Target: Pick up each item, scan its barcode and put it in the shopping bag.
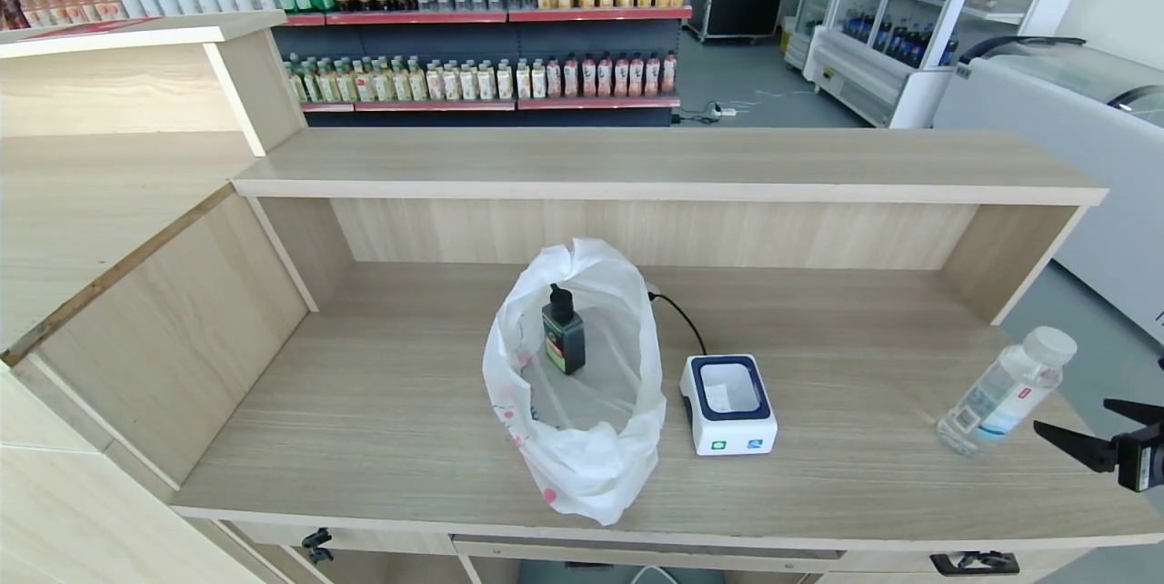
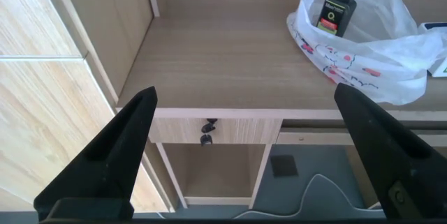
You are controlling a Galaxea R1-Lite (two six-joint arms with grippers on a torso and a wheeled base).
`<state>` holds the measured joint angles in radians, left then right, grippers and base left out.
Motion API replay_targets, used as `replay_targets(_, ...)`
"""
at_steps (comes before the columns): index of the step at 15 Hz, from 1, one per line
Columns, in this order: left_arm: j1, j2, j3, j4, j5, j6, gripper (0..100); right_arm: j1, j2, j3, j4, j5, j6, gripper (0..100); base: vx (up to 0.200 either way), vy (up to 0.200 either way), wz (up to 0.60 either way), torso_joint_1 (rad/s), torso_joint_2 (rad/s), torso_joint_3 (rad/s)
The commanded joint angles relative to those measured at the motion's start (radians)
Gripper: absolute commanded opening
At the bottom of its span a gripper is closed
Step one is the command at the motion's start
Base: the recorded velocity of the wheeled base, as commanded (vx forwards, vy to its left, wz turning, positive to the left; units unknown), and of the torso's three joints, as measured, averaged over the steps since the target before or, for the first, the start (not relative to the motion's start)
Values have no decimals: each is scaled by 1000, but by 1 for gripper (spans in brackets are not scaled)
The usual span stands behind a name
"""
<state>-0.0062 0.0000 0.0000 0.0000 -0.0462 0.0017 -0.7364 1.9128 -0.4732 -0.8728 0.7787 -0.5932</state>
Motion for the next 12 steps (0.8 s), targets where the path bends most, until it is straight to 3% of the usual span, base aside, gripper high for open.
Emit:
replay_targets(1,0,2,0,0,0,0,100,38,66,-12,-48,1,1,100,0,0,0,0,0,0)
replay_targets(8,0,2,0,0,0,0,100,163,146,-54,-138,-1,6,100,0,0,0,0,0,0)
replay_targets(12,0,2,0,0,0,0,100,181,161,-67,-158,-3,6,100,0,0,0,0,0,0)
